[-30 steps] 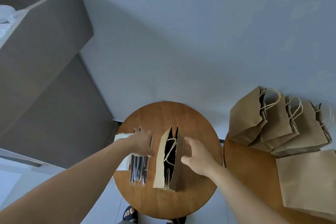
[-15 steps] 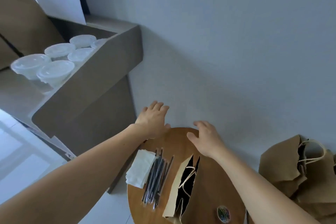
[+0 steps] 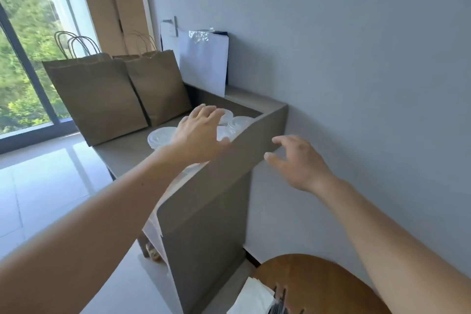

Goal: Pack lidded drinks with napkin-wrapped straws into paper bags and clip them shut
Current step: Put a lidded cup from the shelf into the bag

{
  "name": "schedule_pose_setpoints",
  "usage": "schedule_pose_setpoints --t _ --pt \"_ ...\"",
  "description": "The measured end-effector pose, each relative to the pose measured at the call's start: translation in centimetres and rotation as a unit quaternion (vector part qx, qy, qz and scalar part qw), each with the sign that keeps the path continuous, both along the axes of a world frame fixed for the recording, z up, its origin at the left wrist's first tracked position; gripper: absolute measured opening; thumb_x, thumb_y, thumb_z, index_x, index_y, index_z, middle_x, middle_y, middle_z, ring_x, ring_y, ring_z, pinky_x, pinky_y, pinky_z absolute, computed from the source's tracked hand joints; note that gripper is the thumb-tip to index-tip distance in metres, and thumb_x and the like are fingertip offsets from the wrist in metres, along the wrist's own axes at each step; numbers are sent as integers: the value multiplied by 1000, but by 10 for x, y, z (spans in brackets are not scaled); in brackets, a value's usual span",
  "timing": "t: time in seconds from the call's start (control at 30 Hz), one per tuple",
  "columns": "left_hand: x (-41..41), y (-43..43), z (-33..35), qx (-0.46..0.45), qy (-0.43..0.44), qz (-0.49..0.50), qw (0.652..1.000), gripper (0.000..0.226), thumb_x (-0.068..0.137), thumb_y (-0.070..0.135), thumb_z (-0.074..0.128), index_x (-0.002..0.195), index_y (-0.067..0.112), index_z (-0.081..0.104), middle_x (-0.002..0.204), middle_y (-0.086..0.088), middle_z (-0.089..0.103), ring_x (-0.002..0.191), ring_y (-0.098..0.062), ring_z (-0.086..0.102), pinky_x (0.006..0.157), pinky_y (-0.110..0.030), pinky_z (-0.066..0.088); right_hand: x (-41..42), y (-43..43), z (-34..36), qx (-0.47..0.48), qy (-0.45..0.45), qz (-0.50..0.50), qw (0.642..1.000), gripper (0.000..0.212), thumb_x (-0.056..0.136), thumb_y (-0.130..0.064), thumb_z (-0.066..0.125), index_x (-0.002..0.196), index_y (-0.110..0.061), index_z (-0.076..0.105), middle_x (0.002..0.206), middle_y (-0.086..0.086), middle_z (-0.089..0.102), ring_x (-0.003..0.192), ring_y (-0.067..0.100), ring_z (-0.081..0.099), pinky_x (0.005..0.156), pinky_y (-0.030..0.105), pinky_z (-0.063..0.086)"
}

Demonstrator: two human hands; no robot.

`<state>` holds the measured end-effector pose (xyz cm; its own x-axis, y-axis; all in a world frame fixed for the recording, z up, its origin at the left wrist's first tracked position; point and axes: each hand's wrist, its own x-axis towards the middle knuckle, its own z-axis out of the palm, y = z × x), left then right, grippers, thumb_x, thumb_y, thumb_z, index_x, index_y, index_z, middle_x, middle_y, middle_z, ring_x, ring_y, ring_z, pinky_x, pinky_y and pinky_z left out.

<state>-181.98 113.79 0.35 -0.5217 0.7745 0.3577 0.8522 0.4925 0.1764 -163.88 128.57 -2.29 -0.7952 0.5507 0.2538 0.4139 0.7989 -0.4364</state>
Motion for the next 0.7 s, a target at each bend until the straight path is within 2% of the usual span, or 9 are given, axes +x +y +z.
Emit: schedule_pose_setpoints --t 0.13,0.27,0.43,0.53,0.7 --pt "-72 -36 4 -8 -14 61 998 69 89 43 57 150 22 33 157 3 29 147 -18 16 114 -41 26 -78 -19 23 33 -4 42 999 54 94 -45 53 140 -17 48 145 2 46 135 20 39 108 37 36" --pt "-134 -66 -3 -2 -31 98 995 68 88 44 59 148 23 35 156 5 30 145 -15 18 111 -40 29 -160 -43 33 40 -25 116 992 60 92 -50 56 141 -17 46 147 -2 44 136 15 37 107 31 33" --pt "-192 -93 -16 -19 -54 123 991 66 87 44 58 146 24 37 155 6 31 145 -15 17 110 -40 30 -245 -74 30 38 -137 179 974 82 80 -58 64 148 -24 34 151 -5 35 136 17 35 104 34 35" --pt "-212 -102 -21 -19 -57 122 991 63 88 42 58 144 24 39 153 6 33 144 -15 18 109 -39 32 -275 -83 21 58 -206 196 957 99 69 -66 69 151 -30 27 154 -7 30 140 17 30 108 36 33" --pt "-236 -103 -23 -10 -61 106 992 58 88 41 59 142 24 42 152 5 34 144 -16 19 105 -37 35 -304 -82 7 87 -288 211 930 106 61 -67 75 149 -43 21 150 -13 28 138 23 24 106 36 23"
